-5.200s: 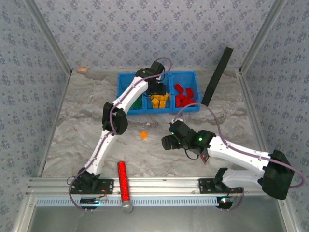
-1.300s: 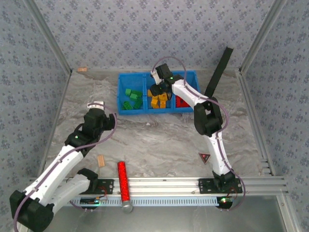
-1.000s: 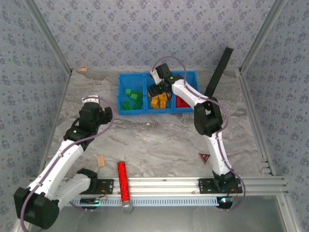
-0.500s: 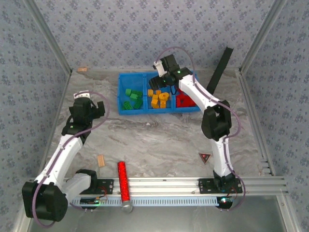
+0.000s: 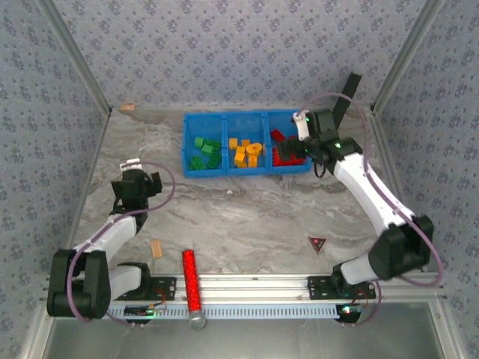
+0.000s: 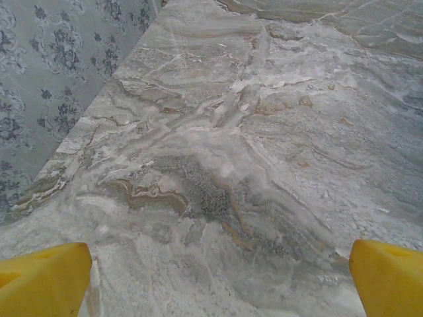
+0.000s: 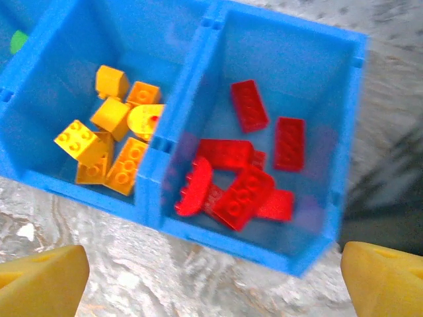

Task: Sort the legos into containers by color
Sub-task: Reset both arms

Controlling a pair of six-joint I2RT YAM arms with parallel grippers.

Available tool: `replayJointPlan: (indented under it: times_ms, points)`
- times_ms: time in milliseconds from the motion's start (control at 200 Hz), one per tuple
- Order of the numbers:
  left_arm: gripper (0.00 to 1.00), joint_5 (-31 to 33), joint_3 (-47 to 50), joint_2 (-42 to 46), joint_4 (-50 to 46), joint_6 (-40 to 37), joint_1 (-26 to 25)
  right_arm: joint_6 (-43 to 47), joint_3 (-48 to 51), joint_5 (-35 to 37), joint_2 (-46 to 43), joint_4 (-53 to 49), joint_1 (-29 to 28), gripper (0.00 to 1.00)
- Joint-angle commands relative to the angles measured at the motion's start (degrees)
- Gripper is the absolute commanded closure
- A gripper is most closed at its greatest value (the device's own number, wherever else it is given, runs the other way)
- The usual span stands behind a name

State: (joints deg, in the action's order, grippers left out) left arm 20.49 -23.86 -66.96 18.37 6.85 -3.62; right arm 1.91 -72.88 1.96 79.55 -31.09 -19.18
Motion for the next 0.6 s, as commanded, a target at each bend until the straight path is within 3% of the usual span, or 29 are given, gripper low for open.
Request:
replayJointPlan:
  times_ms: [0,245,490,595]
  points:
    - [0.0,-5.8,0.69,-4.64,15.83,-1.91,2.03,-2.6,7.77,4.38,-4.94,2.82,1.27,0.0]
    - [0.01,-12.41,-2.73,-12.73,16.61,-4.52,3.57,-7.57,21.84,9.87,-18.42,3.67,5.34,0.0]
    - [0.0,-18.46,0.6,-21.21,29.26,-4.68,5.11,-1.54,45.88,11.16,-39.47,25.31,7.63,0.0]
    - [0.0,-18.65,0.09,-21.07,28.29,-4.77,5.22,-1.81,50.71,11.93,-44.1,29.41,8.56,0.0]
